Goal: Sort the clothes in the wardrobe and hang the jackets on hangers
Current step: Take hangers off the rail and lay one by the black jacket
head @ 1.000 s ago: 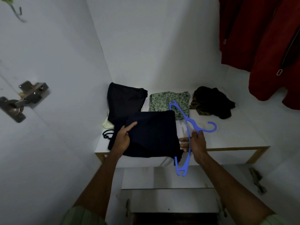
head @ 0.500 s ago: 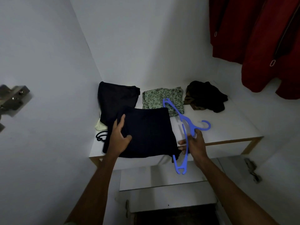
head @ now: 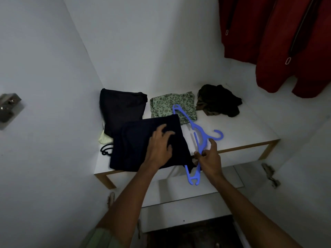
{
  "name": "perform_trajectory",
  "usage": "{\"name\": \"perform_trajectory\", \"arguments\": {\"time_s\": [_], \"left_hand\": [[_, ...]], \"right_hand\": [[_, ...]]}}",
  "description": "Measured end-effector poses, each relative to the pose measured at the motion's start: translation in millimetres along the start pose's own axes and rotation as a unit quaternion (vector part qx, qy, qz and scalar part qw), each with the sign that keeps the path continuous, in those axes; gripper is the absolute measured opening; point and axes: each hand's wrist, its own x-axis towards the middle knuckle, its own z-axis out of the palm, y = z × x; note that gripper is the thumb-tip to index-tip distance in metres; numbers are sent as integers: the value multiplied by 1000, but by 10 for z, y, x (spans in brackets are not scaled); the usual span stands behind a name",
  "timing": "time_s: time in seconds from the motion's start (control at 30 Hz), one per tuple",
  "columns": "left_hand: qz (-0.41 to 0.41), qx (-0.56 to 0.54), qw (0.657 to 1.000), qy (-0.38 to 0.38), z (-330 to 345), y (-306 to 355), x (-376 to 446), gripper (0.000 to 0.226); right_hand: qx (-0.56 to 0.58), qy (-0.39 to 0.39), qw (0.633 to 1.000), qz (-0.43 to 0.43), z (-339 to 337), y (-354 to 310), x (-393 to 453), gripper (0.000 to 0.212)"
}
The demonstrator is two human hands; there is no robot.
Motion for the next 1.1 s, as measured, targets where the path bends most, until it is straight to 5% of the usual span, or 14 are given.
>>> {"name": "perform_trajectory", "arguments": {"time_s": [0.13, 0.23, 0.4, 0.77, 1.1], "left_hand": [[20, -63, 996, -61, 200, 103, 208, 42], [-4, -57, 995, -82, 274, 54, 384, 40], [-62, -63, 987, -133, 306, 13, 759, 61], [-177, -34, 958, -223, 390, 88, 1111, 68], [-197, -9, 954, -227, 482, 68, 1182, 66]], "right_hand": [[-209, 84, 965, -131, 7, -80, -190, 58], [-289, 42, 922, -253, 46, -159, -233, 19], [-399, -42, 876, -269, 178, -99, -303, 38], [-342, -116, 895, -261, 156, -77, -268, 31], [-340, -89, 896, -273, 123, 56, -388, 20]]}}
